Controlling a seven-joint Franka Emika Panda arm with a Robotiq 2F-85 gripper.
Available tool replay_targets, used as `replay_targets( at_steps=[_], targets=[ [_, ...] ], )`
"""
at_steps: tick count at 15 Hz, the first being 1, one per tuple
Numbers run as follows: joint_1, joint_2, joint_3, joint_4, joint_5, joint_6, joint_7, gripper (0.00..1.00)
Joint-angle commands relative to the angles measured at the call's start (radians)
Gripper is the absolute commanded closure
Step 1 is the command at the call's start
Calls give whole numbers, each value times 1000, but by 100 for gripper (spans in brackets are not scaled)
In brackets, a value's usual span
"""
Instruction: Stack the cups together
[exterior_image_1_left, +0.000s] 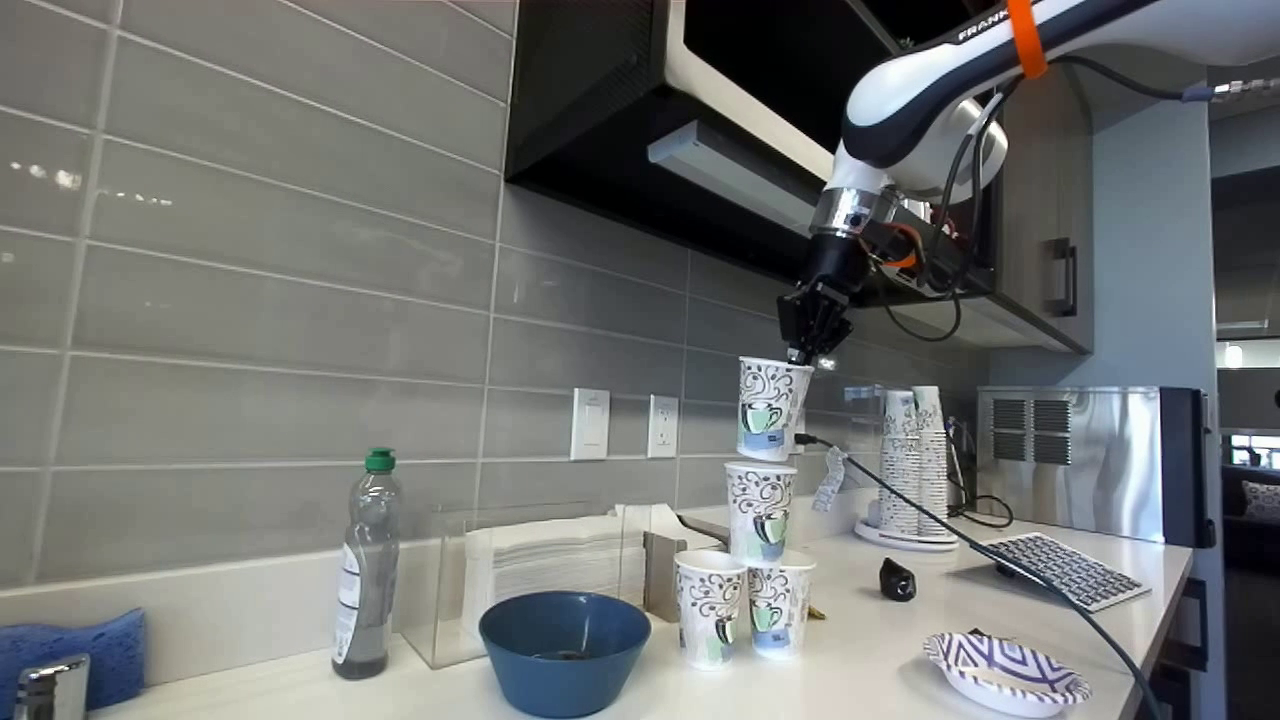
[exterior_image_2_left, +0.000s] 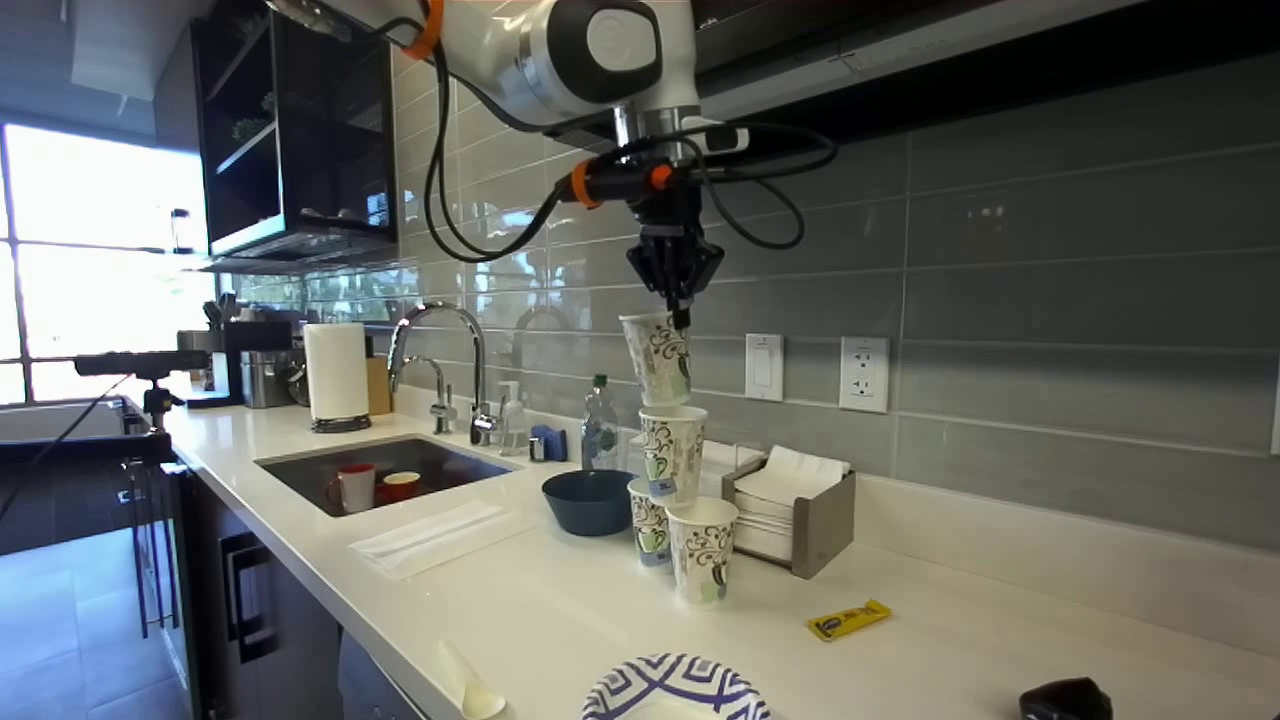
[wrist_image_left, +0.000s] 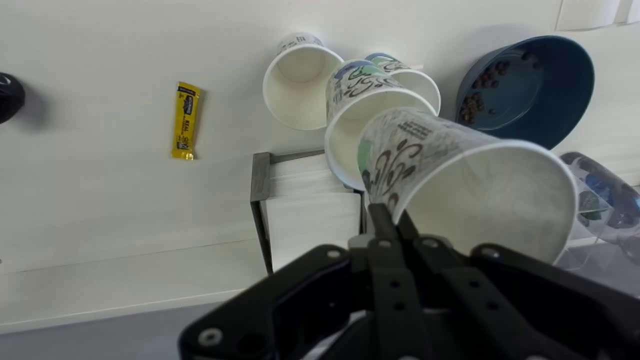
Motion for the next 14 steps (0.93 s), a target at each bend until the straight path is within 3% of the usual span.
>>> replay_targets(
  at_steps=[1,10,11,14],
  targets=[
    [1,30,-10,34,16,-2,-32,99],
    [1,75,-7,51,18,-12,-49,99],
    [1,78,-7,52,21,-13,-50,80],
    [1,85,-6,57,28,-11,-51,59]
  ],
)
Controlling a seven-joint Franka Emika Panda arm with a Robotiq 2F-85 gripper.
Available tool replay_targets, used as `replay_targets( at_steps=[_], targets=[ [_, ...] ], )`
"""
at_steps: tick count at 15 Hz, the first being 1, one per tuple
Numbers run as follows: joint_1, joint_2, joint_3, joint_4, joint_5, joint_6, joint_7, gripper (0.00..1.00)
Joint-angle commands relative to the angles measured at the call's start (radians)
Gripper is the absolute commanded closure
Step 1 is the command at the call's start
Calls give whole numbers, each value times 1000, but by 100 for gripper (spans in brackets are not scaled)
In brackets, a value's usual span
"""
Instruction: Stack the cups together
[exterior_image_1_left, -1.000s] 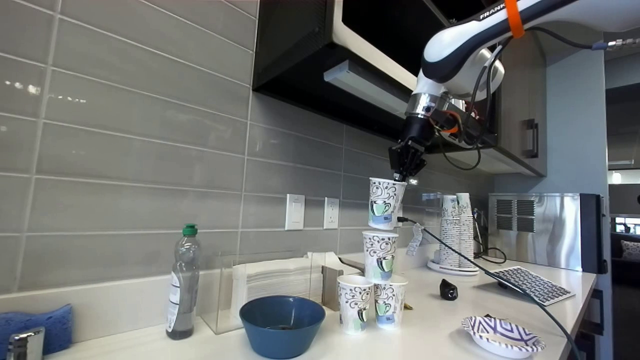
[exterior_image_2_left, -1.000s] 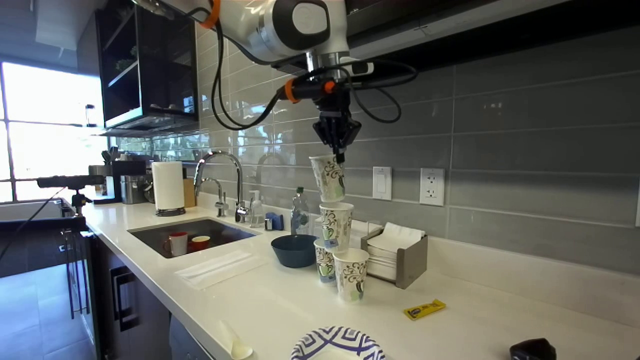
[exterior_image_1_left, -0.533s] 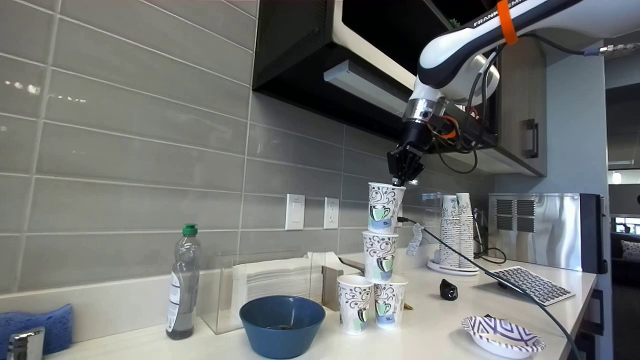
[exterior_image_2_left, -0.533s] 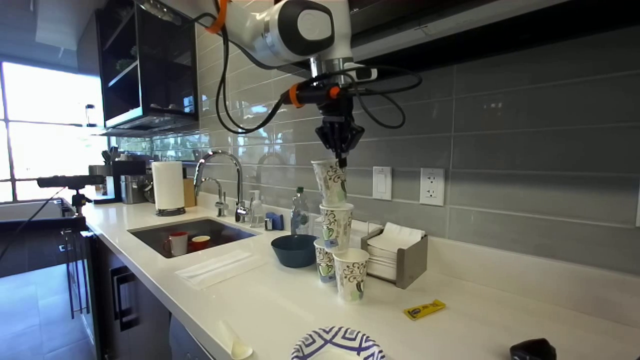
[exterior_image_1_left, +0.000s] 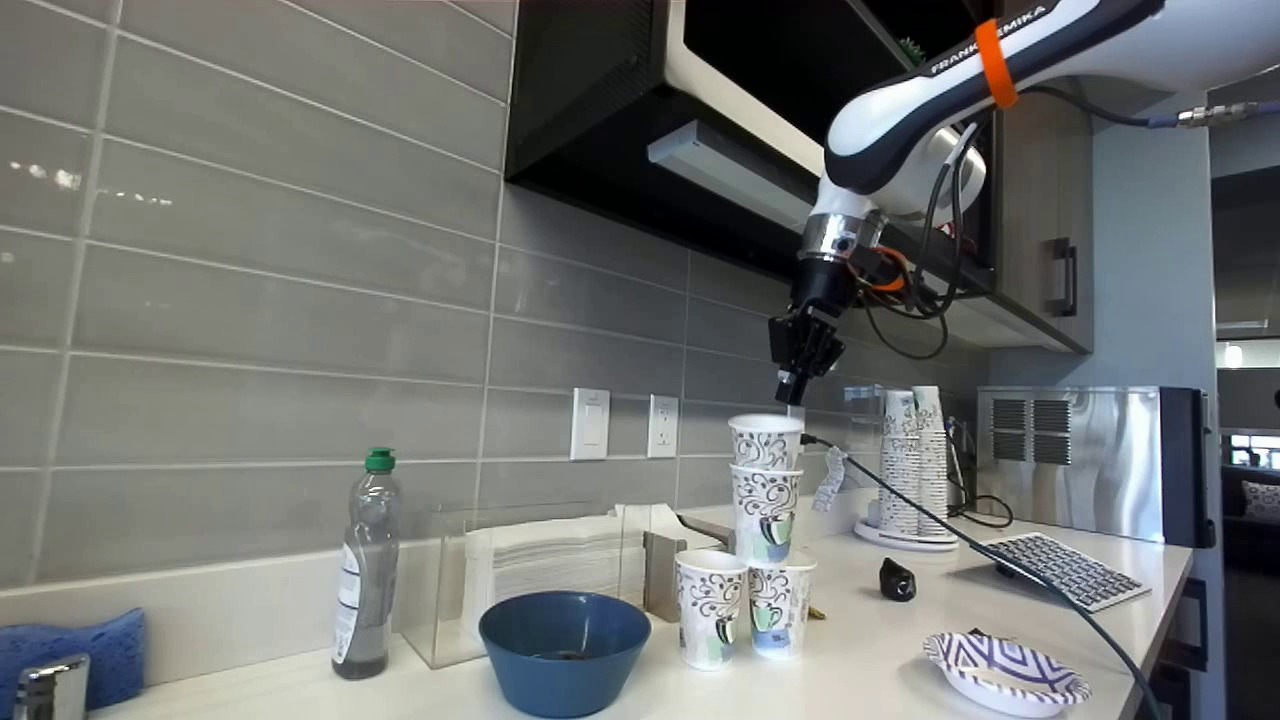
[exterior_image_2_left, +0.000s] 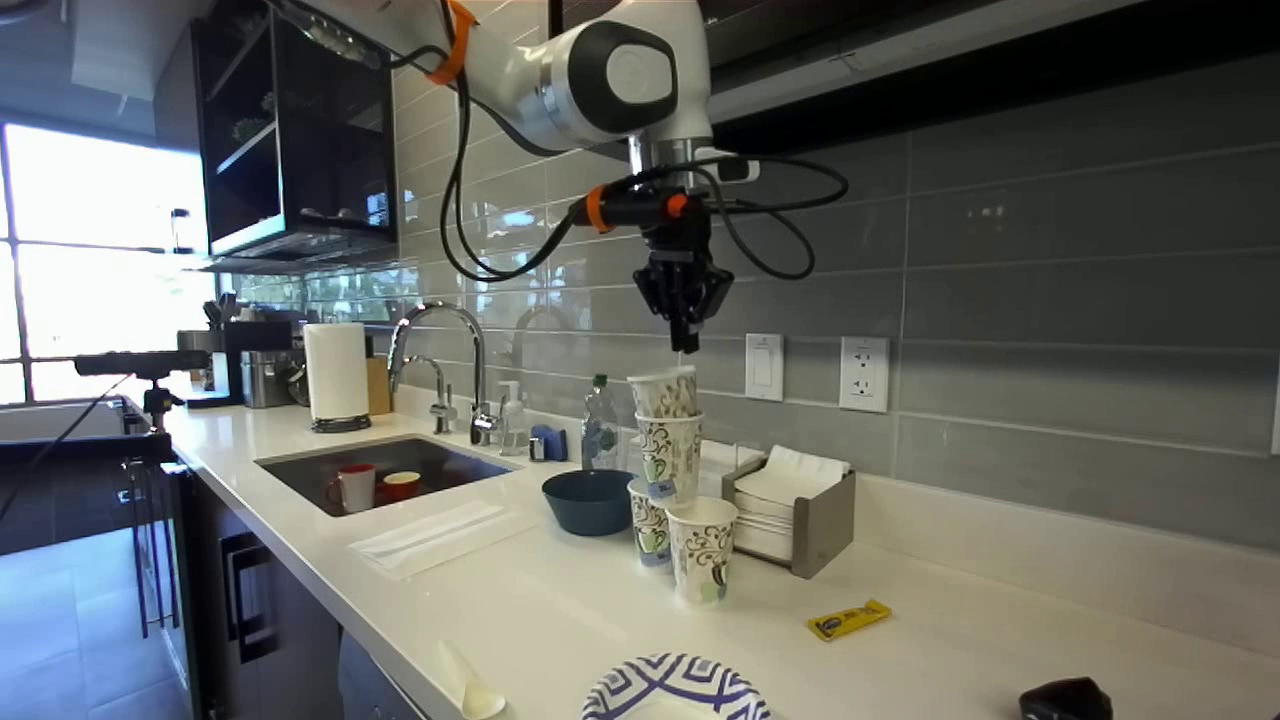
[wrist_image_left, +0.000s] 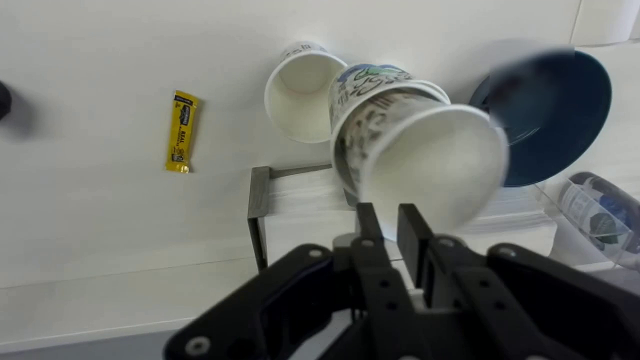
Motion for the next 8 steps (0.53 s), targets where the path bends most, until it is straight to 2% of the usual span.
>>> replay_targets(
  at_steps=[1,5,6,7,8],
  targets=[
    [1,26,-3,42,28,-10,-25,51],
    [3,26,-1,57,36,-11,-22,24],
    [1,9,0,24,8,-4,-1,16],
    [1,9,0,25,7,-4,-1,35],
    [1,9,0,24,7,-4,-1,29]
  ],
)
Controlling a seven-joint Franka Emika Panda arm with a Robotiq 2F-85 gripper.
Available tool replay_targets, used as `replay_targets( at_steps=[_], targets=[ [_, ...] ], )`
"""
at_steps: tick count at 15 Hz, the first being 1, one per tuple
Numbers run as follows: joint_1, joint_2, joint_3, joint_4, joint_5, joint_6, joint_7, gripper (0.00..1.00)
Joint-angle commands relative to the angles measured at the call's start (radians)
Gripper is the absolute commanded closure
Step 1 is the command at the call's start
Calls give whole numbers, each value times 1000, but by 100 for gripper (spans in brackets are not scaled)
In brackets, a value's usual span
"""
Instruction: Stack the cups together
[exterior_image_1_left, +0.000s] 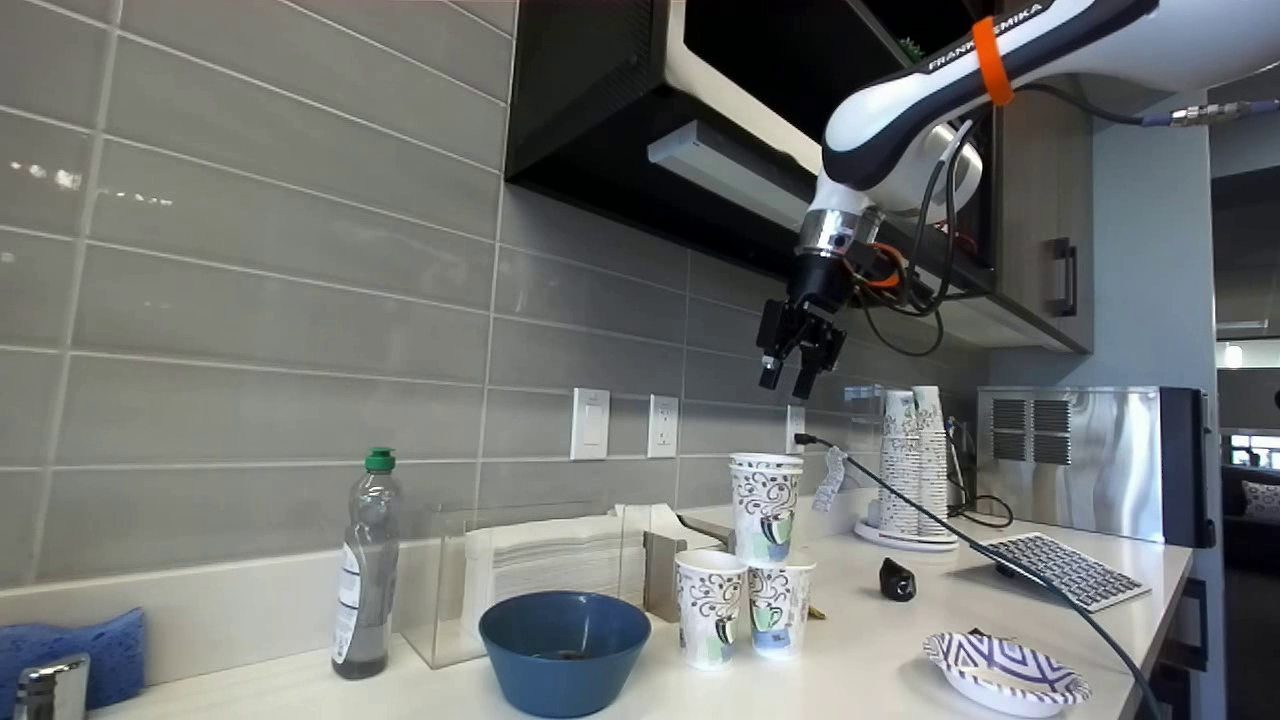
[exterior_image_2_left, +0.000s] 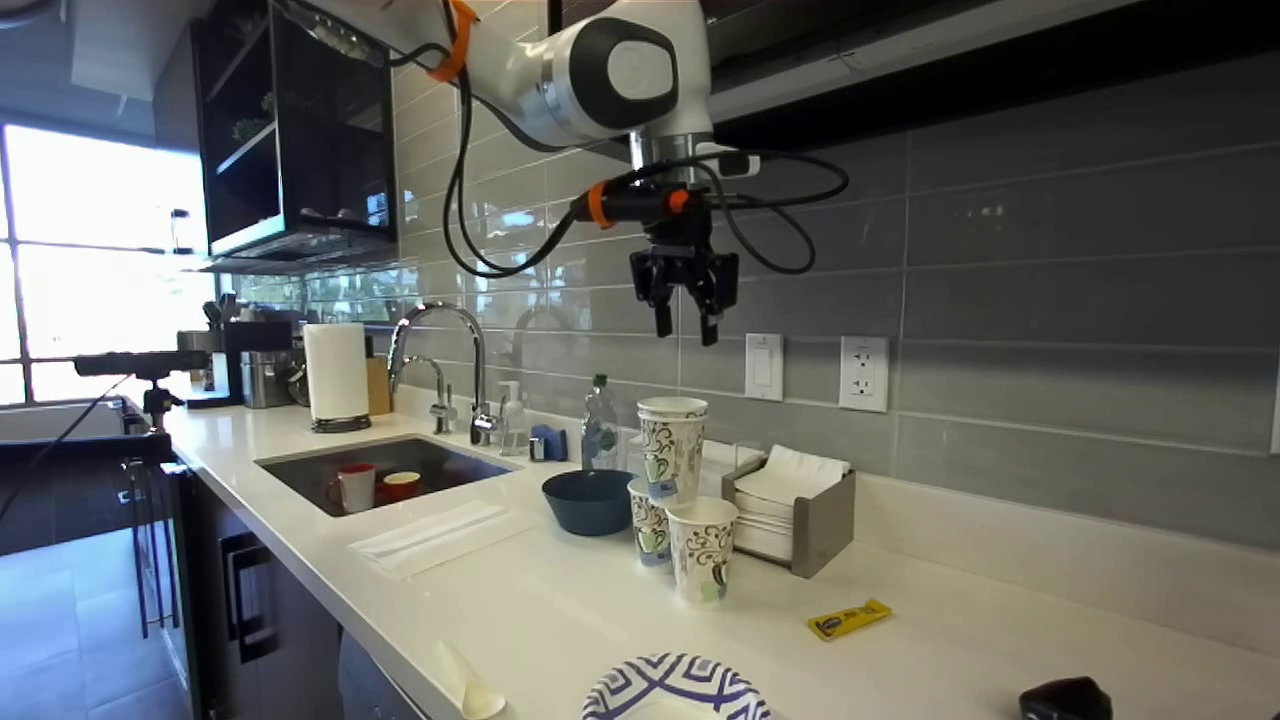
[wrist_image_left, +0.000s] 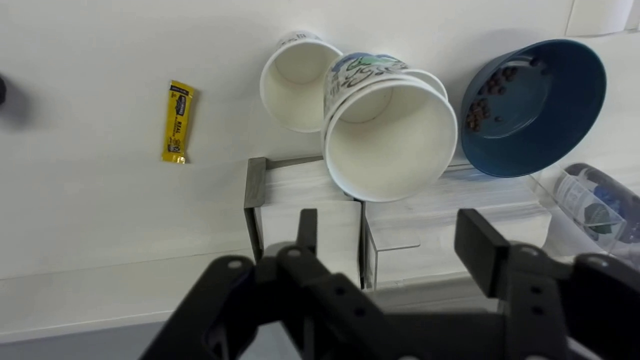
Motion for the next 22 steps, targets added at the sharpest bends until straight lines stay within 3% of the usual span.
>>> replay_targets(
  at_steps=[1,5,6,8,22],
  targets=[
    [-1,1,0,3,0,-4,0,20],
    [-1,1,0,3,0,-4,0,16],
    [-2,1,0,-6,-4,0,20,4],
    [-1,6,4,-21,-34,27,44,0],
    [0,97,4,-54,-41,60,123,0]
  ],
)
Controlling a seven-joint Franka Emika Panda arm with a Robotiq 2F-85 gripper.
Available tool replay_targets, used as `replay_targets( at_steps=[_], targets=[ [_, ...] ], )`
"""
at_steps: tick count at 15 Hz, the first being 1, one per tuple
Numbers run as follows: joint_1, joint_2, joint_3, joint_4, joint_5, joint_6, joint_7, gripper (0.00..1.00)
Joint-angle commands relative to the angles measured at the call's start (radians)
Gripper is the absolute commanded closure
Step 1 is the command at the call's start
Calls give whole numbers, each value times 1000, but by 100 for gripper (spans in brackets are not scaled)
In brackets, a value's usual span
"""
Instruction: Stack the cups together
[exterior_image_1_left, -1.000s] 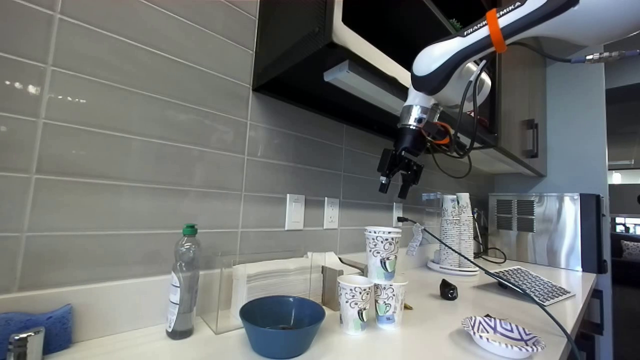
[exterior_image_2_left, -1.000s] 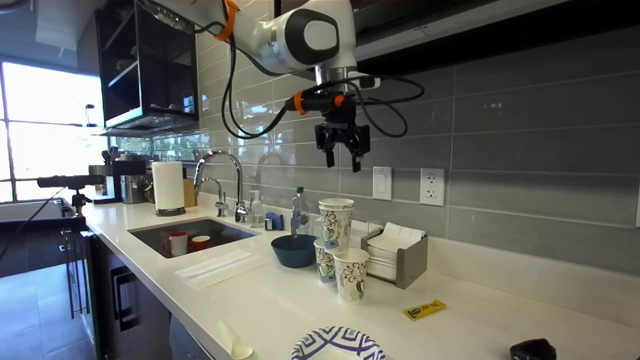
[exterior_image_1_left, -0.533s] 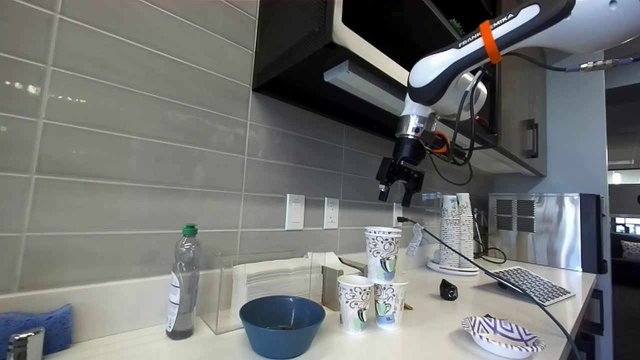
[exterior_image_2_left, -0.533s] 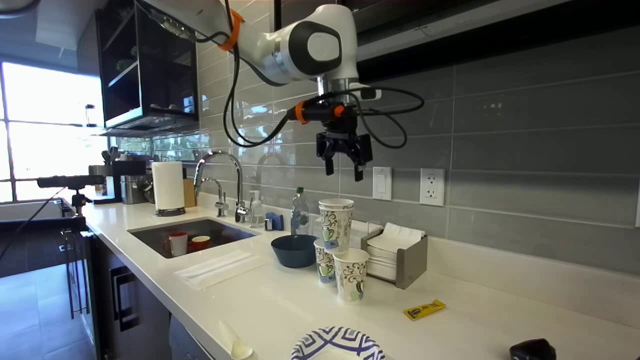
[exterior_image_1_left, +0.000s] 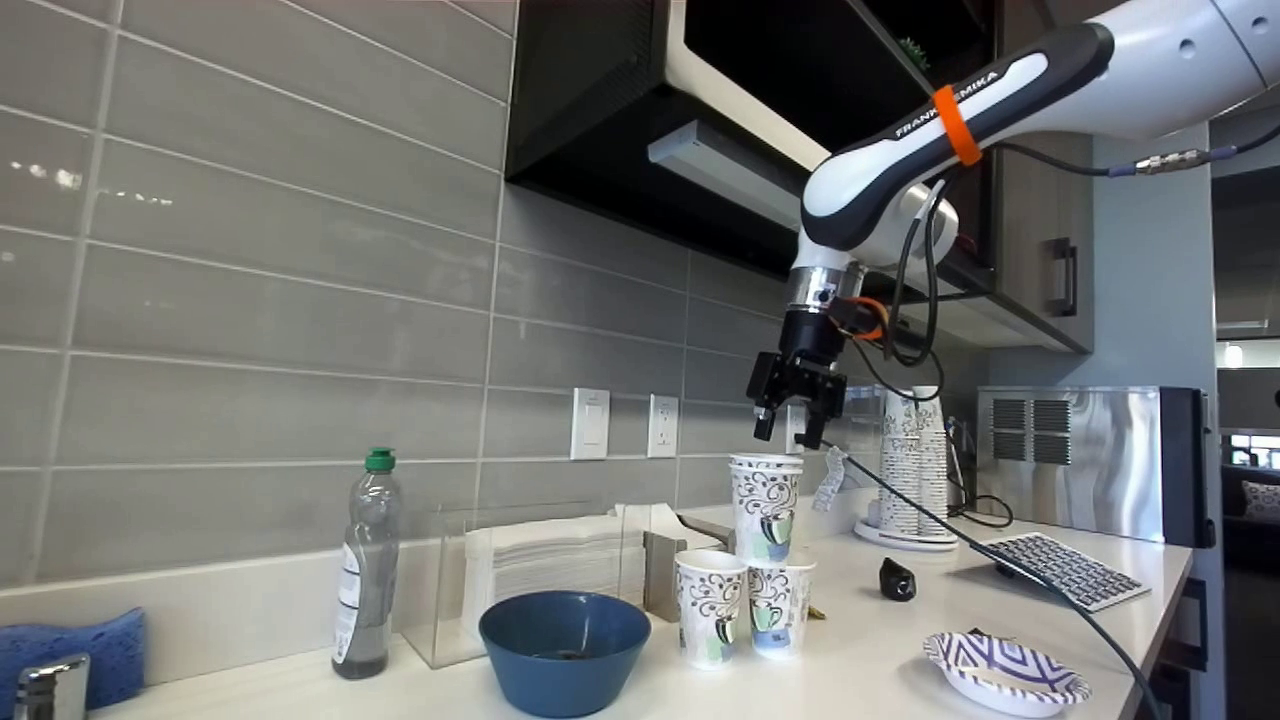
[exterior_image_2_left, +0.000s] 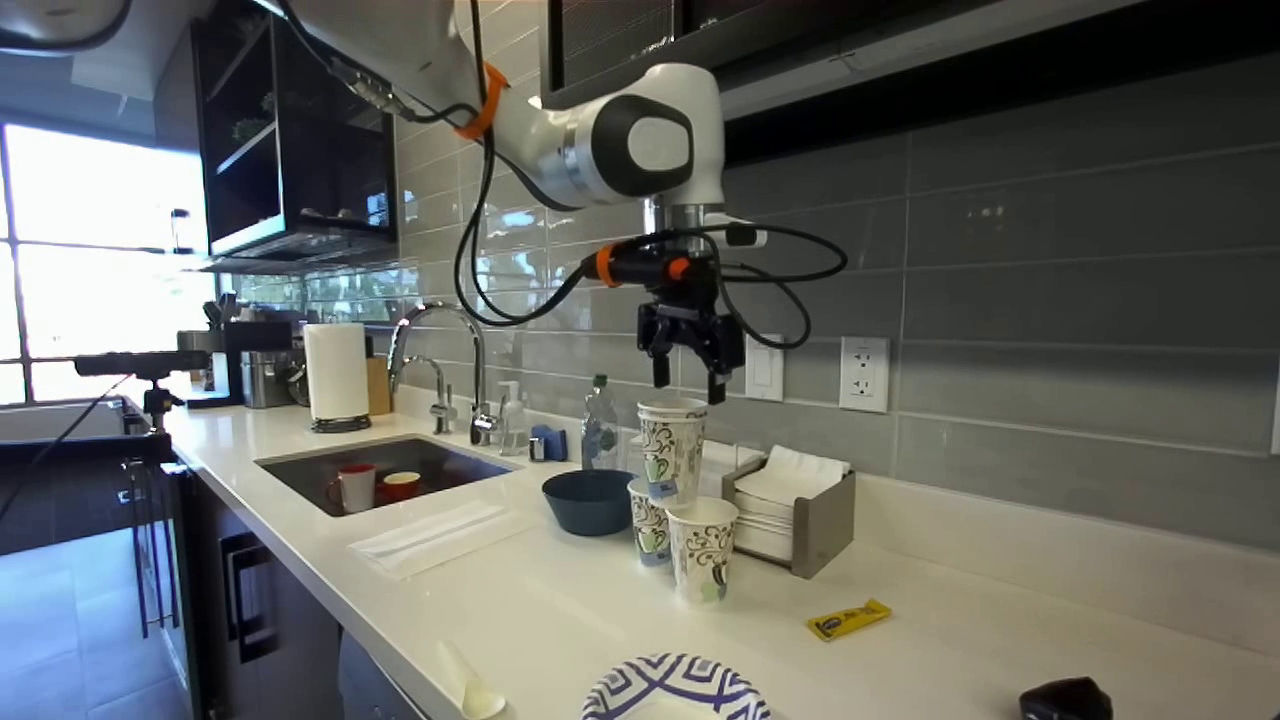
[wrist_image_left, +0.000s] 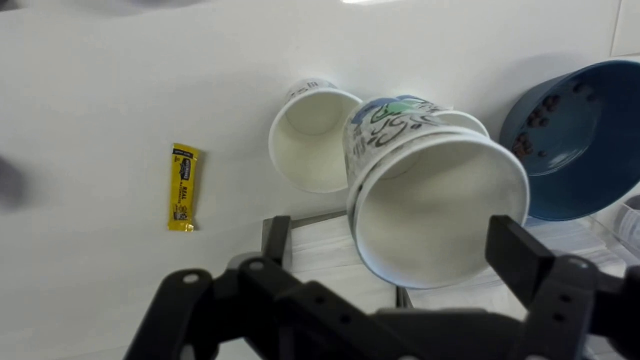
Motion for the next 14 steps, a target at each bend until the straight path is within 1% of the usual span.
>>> replay_targets(
  at_steps=[1,3,4,5,7,12,14],
  targets=[
    [1,19,4,-11,-19,36,46,0],
    [1,28,3,-17,-23,37,58,0],
    [1,31,4,-19,-20,37,60,3],
    [-2,15,1,-39,-22,36,55,26],
    [-3,7,0,-52,-23,38,57,30],
    [-5,5,-2,-61,-24,36,63,67],
    [-5,1,-2,-69,-25,39,64,79]
  ],
)
